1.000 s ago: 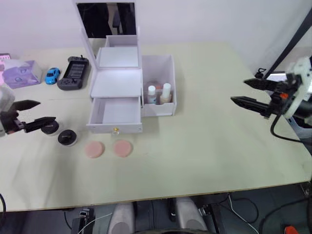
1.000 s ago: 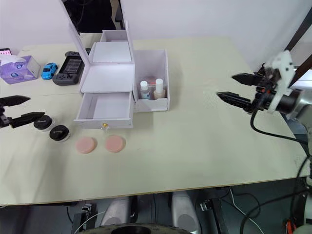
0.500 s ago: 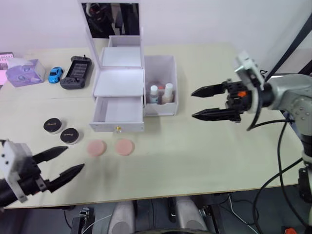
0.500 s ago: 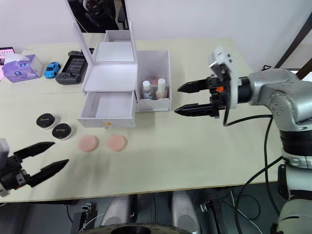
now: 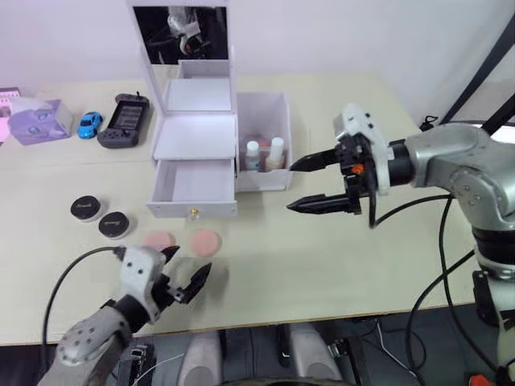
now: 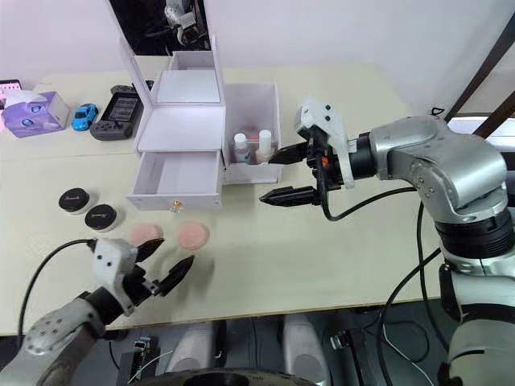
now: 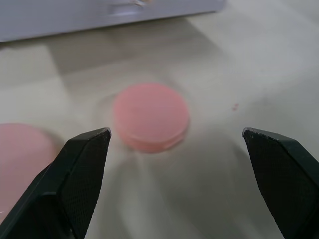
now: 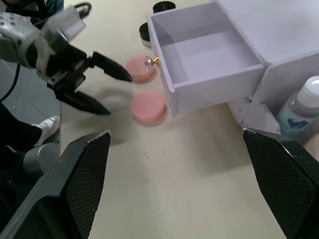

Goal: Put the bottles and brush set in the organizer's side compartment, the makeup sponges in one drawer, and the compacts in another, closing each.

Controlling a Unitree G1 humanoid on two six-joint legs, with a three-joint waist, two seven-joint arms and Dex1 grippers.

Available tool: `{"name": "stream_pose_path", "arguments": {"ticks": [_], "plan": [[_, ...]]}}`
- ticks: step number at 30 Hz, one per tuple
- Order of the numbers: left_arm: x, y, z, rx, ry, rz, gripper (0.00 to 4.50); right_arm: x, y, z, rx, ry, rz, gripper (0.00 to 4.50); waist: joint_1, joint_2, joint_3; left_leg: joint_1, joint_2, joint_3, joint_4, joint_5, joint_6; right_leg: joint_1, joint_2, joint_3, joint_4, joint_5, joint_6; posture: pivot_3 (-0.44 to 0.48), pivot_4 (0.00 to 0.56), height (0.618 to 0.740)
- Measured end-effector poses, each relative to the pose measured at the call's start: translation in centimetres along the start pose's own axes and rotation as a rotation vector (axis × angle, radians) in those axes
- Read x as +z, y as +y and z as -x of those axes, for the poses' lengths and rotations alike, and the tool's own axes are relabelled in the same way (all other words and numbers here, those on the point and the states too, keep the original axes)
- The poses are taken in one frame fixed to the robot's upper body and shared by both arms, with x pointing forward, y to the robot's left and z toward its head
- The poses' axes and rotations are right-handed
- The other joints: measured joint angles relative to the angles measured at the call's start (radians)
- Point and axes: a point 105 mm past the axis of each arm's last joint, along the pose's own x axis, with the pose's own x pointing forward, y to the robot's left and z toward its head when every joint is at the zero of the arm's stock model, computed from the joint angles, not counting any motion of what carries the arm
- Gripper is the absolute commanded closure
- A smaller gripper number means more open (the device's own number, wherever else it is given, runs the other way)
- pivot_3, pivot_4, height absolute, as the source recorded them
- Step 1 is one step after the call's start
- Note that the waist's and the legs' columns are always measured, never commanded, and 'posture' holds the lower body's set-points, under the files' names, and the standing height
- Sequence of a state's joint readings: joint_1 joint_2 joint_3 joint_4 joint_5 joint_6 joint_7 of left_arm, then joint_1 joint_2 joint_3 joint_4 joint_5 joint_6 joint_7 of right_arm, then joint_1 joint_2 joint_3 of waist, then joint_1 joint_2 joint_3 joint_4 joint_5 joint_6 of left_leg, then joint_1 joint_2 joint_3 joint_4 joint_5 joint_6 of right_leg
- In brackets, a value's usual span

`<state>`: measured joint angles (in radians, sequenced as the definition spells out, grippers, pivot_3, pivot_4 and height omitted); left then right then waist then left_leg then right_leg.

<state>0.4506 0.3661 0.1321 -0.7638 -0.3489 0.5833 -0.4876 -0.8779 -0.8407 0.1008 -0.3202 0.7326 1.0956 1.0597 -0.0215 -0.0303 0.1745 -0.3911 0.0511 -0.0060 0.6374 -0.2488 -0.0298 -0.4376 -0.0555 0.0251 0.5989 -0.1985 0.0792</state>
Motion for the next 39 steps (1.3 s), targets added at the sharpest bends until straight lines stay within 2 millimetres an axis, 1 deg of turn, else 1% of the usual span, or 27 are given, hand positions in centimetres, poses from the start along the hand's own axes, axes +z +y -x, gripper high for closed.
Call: {"name": "stream_pose_path", "arguments": {"ticks": [3, 4, 9, 16, 19, 20, 21, 22, 24, 27, 31, 33, 34, 37, 38, 39], "plan": [[-1.3, 0.3, -1.3, 0.041, 0.039, 0.012, 0.04, 1.8, 0.3, 1.0, -0.016, -0.051, -0.001, 0.00, 0.006, 0.000, 0.000, 0.000, 0.000, -0.001, 0.000, 0.000, 0.000, 0.000, 0.001, 0.000, 0.001, 0.001, -0.001, 0.000, 0.150, 0.740], [-1.2, 0.3, -1.7, 0.048, 0.033, 0.004, 0.04, 2.0, 0.4, 1.2, -0.018, -0.052, -0.001, 0.00, 0.009, 0.000, 0.000, 0.000, 0.000, -0.002, -0.001, 0.000, 0.000, 0.000, 0.001, -0.001, 0.001, 0.001, -0.001, 0.000, 0.150, 0.740], [-0.8, 0.6, -3.4, 0.093, 0.012, -0.012, 0.04, 1.8, 0.7, 1.4, -0.033, -0.026, -0.005, 0.00, 0.009, 0.000, -0.001, 0.000, 0.000, -0.002, 0.001, 0.000, 0.000, 0.002, 0.001, -0.001, 0.000, 0.000, 0.000, 0.000, 0.150, 0.740], [-0.3, 0.6, -5.0, 0.122, 0.009, -0.036, 0.04, 1.3, 0.8, 1.8, -0.063, -0.012, -0.001, 0.00, 0.009, 0.000, -0.001, 0.000, 0.000, -0.002, 0.004, 0.000, 0.000, 0.003, 0.001, -0.001, 0.000, 0.000, 0.000, 0.000, 0.150, 0.740], [-0.2, 0.7, -5.2, 0.130, 0.012, -0.044, 0.88, 1.1, 0.8, 2.0, -0.074, -0.011, 0.001, 0.00, 0.008, 0.000, -0.001, 0.000, 0.000, -0.002, 0.005, 0.000, 0.000, 0.004, 0.001, -0.001, 0.000, 0.000, 0.000, 0.000, 0.150, 0.740], [-0.2, 0.7, -5.3, 0.130, 0.013, -0.046, 1.27, 1.1, 0.7, 2.0, -0.077, -0.011, 0.000, 0.00, 0.008, 0.000, -0.001, 0.000, 0.000, -0.002, 0.005, 0.000, 0.000, 0.004, 0.001, -0.001, 0.000, 0.000, 0.000, 0.000, 0.150, 0.740], [-0.2, 0.7, -5.3, 0.131, 0.012, -0.047, 1.77, 1.0, 0.7, 2.1, -0.080, -0.010, -0.001, 0.00, 0.008, 0.000, -0.001, 0.000, 0.000, -0.002, 0.005, 0.000, 0.000, 0.004, 0.001, -0.001, 0.000, 0.000, 0.000, 0.000, 0.150, 0.740], [-0.2, 0.7, -5.3, 0.130, 0.012, -0.048, 1.85, 0.9, 0.7, 2.1, -0.082, -0.009, -0.002, 0.00, 0.008, 0.000, -0.001, 0.000, 0.000, -0.002, 0.005, 0.000, 0.001, 0.004, 0.001, -0.001, 0.000, 0.000, 0.000, 0.000, 0.150, 0.740], [-0.2, 0.7, -5.2, 0.127, 0.014, -0.050, 1.85, 1.0, 0.8, 2.0, -0.081, -0.011, 0.004, 0.00, 0.008, 0.000, -0.001, 0.000, 0.000, -0.002, 0.005, -0.001, 0.001, 0.004, 0.001, -0.001, 0.000, 0.000, 0.000, 0.000, 0.150, 0.740], [-0.2, 0.7, -4.5, 0.097, 0.035, -0.063, 1.85, 1.1, 1.0, 2.0, -0.066, -0.019, 0.016, 0.00, 0.007, 0.000, 0.000, 0.000, 0.000, -0.002, 0.005, -0.002, 0.003, 0.003, 0.001, -0.001, 0.000, 0.000, 0.000, 0.000, 0.150, 0.740], [-0.4, 0.4, -2.3, -0.006, 0.076, -0.082, 1.85, 1.0, 1.3, 2.0, -0.020, -0.029, 0.027, 0.00, 0.003, 0.000, 0.000, -0.001, 0.000, -0.002, 0.005, -0.003, 0.004, 0.002, 0.001, -0.001, -0.001, 0.000, 0.000, 0.000, 0.150, 0.740], [0.2, 0.0, -1.1, -0.075, 0.068, -0.090, 1.85, 0.9, 1.4, 2.0, 0.010, -0.039, 0.026, 0.00, 0.003, 0.001, 0.000, -0.001, 0.000, -0.002, 0.005, -0.003, 0.004, 0.001, 0.000, -0.001, -0.001, 0.000, 0.000, 0.000, 0.150, 0.740], [0.8, -0.3, -0.7, -0.110, 0.043, -0.087, 1.85, 0.9, 1.6, 2.0, 0.026, -0.043, 0.029, 0.00, 0.003, 0.002, 0.001, -0.001, 0.000, -0.001, 0.005, -0.003, 0.004, 0.001, 0.000, -0.001, -0.001, 0.000, 0.000, 0.000, 0.150, 0.740], [1.8, -1.6, 1.9, -0.275, 0.028, -0.086, 1.85, 0.9, 1.9, 1.7, 0.086, -0.052, 0.034, 0.00, 0.002, 0.000, 0.001, -0.001, 0.001, -0.001, 0.005, -0.003, 0.004, -0.002, -0.001, -0.001, -0.003, 0.000, 0.000, 0.000, 0.150, 0.740], [2.4, -2.0, 3.2, -0.347, 0.029, -0.080, 1.85, 0.8, 2.0, 1.6, 0.109, -0.056, 0.031, 0.00, 0.000, 0.001, 0.002, -0.002, 0.001, 0.000, 0.005, -0.004, 0.003, -0.004, -0.002, -0.002, -0.004, 0.000, 0.000, 0.000, 0.150, 0.740], [3.1, -2.3, 3.9, -0.393, 0.016, -0.080, 1.85, 0.8, 1.9, 1.7, 0.118, -0.061, 0.028, 0.00, 0.000, 0.003, 0.003, -0.002, 0.000, 0.001, 0.005, -0.004, 0.003, -0.004, -0.003, -0.002, -0.004, 0.000, 0.000, 0.000, 0.150, 0.740]]}}
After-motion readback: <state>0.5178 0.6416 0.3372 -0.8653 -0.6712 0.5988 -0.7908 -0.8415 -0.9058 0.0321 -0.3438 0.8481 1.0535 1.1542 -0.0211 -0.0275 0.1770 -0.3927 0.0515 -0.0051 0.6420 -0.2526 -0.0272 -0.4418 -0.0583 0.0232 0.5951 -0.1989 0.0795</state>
